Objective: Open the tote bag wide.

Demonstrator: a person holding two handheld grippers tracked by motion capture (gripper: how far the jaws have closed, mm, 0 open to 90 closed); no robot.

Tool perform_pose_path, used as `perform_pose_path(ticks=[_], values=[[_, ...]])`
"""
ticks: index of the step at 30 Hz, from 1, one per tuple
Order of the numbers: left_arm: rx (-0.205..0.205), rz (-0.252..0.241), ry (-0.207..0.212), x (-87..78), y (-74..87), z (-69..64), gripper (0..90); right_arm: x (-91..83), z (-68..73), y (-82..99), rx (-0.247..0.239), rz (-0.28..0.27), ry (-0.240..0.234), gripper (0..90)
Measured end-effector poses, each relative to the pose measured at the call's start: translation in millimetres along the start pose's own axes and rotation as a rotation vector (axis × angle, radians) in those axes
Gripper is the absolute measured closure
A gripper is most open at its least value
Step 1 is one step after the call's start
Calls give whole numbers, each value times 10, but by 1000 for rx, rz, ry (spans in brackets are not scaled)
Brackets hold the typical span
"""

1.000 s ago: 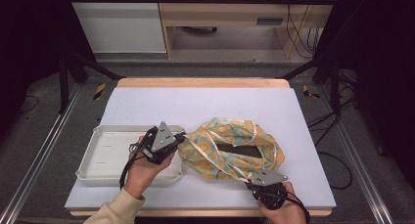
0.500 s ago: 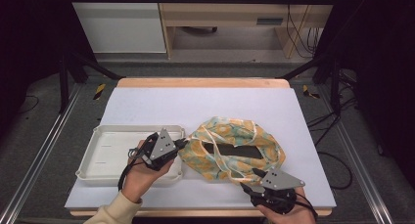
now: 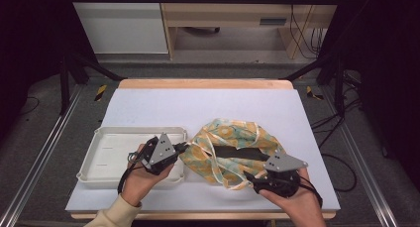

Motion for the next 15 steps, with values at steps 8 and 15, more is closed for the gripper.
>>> perform_pose_path(ticks=[8,15], values=[[-13,-58,14,-180,-170,25,893,458,-51,175,-20,116,-72,322],[-105,-101,78,-339,-278,36,892,497,-44,197,-37,120,-83,694]])
Point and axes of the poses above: each handheld gripper's, and its own axes: x roughly forward along the jaws, y roughly out of its underside, z roughly to its left, the point moved 10 cm from there along x, roughly forward along the jaws, and after that the axes turned 6 degrees about -y, right-handed, at the moved point
